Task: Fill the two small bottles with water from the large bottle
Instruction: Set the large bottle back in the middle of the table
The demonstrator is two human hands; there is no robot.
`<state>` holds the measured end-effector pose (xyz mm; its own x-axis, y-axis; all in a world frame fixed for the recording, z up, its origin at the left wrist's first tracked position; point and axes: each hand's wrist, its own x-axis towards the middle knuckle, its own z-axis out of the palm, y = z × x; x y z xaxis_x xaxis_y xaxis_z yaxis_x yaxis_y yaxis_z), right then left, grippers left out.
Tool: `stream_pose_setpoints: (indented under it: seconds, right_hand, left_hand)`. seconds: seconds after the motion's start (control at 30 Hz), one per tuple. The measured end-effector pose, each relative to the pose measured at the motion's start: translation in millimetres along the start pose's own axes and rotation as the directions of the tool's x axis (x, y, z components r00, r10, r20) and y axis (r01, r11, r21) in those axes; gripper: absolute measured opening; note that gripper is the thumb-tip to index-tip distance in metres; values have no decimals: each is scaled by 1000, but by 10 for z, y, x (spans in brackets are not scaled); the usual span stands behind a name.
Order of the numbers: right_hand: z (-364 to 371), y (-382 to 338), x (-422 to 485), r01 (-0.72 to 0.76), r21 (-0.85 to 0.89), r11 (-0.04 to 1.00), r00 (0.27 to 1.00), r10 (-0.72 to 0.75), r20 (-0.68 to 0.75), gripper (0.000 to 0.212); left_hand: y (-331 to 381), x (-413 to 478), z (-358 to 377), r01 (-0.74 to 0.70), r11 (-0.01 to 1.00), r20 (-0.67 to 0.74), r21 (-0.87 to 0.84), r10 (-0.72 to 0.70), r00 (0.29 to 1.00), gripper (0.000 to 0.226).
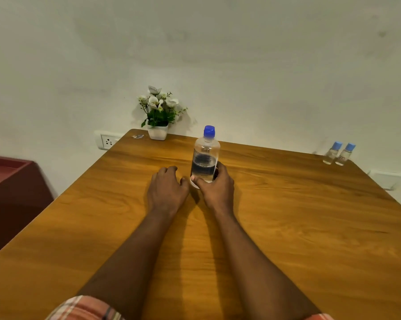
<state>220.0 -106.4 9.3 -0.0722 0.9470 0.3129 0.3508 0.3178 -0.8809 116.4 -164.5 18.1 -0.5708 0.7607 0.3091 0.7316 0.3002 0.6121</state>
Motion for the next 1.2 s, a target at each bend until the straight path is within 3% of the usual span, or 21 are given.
stream_pose_setpoints:
  seconds: [0.3,0.7,1.2]
  right_hand:
    - [373,103,639,-16,9,1000,1000,17,-10,63]
    - [919,250,1502,25,-4,1000,1000,-25,12,63]
    - [1189,324,1933,79,-43,996,995,-76,68,70]
  left_hand:
    - [9,591,361,-12,1000,-7,19,12,1000,50]
    - [-79,1497,699,-31,982,-3,185,33,999,41]
    - [-159,1906,840,-63,974,-62,217,78,995,35]
